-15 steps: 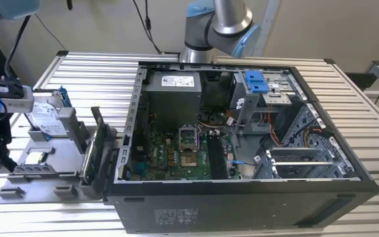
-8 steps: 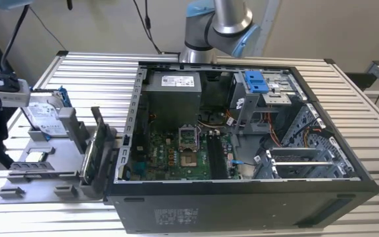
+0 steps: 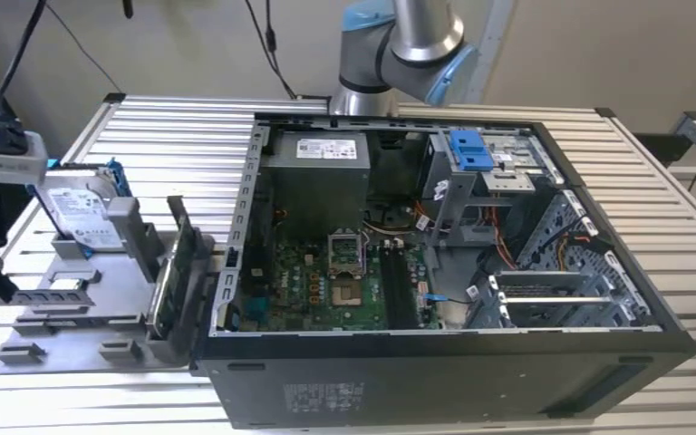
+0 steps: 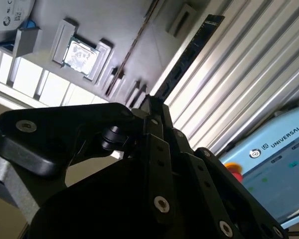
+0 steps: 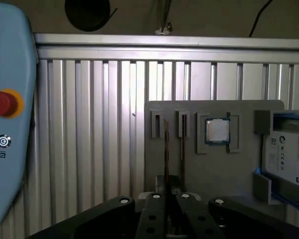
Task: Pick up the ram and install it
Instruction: 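Pick up the ram and move it above insertion slot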
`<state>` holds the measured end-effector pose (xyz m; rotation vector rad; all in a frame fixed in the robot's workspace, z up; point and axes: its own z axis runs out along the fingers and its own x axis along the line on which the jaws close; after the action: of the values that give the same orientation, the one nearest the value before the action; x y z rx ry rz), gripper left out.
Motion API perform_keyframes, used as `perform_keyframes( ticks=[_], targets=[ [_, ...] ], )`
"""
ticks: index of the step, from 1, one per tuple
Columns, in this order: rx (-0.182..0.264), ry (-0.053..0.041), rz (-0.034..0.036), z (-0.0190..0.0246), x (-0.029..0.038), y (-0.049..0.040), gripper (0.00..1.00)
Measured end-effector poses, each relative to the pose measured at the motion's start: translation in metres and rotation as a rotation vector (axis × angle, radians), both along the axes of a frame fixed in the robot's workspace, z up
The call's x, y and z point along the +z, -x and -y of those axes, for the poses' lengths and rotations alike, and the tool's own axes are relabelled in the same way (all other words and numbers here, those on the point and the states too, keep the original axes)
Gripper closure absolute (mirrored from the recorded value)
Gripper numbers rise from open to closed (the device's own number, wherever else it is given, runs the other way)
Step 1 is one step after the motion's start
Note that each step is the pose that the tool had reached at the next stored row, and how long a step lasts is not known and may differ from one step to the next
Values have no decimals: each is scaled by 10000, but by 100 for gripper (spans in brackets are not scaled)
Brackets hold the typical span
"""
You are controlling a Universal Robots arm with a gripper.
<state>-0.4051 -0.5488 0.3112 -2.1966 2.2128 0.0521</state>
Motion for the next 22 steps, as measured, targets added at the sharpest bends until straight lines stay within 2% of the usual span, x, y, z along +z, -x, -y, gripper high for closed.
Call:
perform_keyframes(
  ticks=[22],
  targets=[
    [1,0,0,0,317,0,86]
  ],
)
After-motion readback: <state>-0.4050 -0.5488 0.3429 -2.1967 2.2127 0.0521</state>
